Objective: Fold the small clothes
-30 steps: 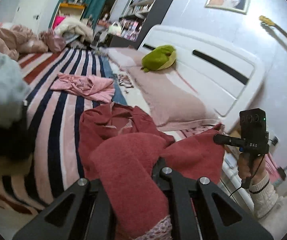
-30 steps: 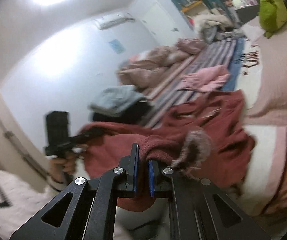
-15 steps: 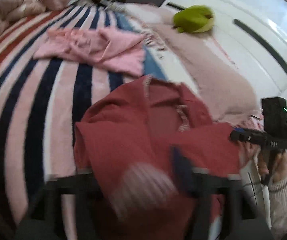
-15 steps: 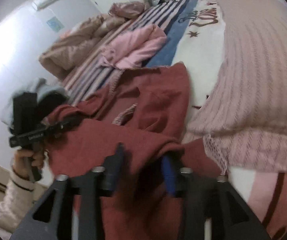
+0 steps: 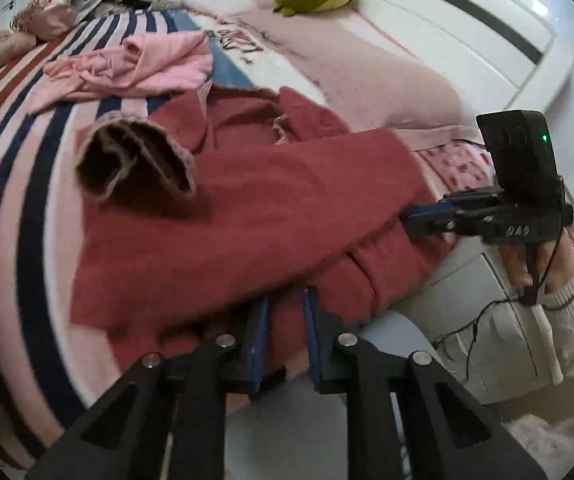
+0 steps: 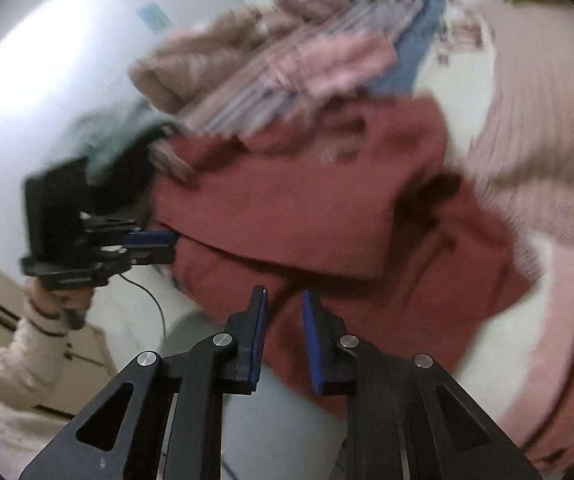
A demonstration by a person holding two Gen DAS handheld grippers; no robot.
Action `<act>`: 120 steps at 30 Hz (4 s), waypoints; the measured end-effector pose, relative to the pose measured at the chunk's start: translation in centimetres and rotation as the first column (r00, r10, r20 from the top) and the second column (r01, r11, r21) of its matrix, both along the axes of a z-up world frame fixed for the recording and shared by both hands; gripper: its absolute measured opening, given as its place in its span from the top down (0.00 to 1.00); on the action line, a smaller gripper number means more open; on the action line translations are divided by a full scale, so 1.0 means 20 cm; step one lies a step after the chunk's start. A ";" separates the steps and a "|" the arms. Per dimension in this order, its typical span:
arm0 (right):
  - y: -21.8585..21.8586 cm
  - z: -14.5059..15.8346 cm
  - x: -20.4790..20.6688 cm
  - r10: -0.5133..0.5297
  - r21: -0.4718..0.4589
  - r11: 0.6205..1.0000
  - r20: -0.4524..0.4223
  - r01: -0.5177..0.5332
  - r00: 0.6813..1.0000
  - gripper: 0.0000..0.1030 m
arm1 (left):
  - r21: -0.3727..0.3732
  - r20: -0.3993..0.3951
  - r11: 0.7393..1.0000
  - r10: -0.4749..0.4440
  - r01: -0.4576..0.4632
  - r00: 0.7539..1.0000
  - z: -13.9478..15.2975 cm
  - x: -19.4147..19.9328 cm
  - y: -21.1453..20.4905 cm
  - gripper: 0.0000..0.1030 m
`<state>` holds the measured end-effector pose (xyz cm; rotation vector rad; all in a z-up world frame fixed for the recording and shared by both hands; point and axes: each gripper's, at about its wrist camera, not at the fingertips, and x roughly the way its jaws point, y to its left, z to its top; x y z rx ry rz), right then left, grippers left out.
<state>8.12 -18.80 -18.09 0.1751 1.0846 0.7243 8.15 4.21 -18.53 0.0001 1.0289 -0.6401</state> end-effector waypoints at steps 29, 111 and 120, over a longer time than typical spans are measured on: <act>-0.03 0.02 0.44 -0.182 -0.313 0.911 0.283 0.270 0.942 0.98 | -0.017 0.040 0.953 0.303 -0.303 0.952 -0.01 0.36 0.31 0.90; -0.57 0.22 -0.39 -0.432 0.133 0.902 0.228 0.412 0.873 0.59 | -0.129 0.070 0.959 -0.244 0.251 0.967 -0.02 -0.09 -0.72 0.72; -0.31 0.20 -0.05 -0.351 0.109 0.936 0.212 0.335 0.912 0.15 | -0.168 0.151 0.983 -0.051 0.077 0.987 0.16 -0.06 -0.36 0.46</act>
